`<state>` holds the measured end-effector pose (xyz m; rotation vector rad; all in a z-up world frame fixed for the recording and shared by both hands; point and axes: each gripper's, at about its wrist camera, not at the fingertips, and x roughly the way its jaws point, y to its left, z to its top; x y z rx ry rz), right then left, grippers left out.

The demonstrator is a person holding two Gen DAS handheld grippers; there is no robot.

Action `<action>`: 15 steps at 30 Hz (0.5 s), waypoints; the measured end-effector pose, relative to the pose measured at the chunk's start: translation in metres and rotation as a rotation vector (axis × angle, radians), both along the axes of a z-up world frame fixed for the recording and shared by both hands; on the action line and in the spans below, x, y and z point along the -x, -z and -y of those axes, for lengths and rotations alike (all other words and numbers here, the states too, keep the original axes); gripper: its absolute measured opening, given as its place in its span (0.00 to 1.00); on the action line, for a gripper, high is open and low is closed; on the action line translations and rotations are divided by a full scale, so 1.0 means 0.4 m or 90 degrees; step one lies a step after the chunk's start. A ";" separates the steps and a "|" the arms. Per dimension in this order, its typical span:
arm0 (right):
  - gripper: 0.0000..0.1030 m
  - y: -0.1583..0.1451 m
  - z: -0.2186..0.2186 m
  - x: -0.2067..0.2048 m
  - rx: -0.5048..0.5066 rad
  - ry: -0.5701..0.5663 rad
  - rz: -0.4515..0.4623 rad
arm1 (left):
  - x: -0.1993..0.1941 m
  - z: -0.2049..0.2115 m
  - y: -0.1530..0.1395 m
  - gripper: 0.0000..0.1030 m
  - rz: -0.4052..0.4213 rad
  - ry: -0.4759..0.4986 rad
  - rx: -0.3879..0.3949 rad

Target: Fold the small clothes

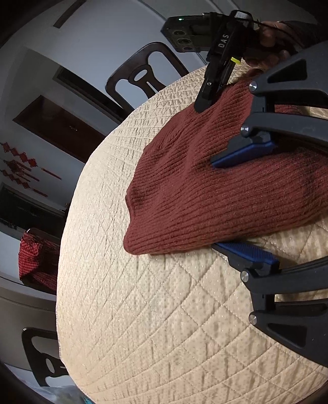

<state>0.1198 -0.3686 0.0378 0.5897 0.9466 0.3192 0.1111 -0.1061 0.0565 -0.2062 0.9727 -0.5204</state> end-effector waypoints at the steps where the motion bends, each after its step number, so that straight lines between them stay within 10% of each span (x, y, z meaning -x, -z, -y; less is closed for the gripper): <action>1: 0.35 0.004 0.001 -0.003 -0.014 -0.007 -0.004 | 0.001 0.003 -0.002 0.57 0.002 0.001 -0.004; 15: 0.19 -0.076 -0.052 0.014 -0.009 -0.039 0.048 | 0.021 0.006 -0.087 0.32 0.074 0.010 -0.042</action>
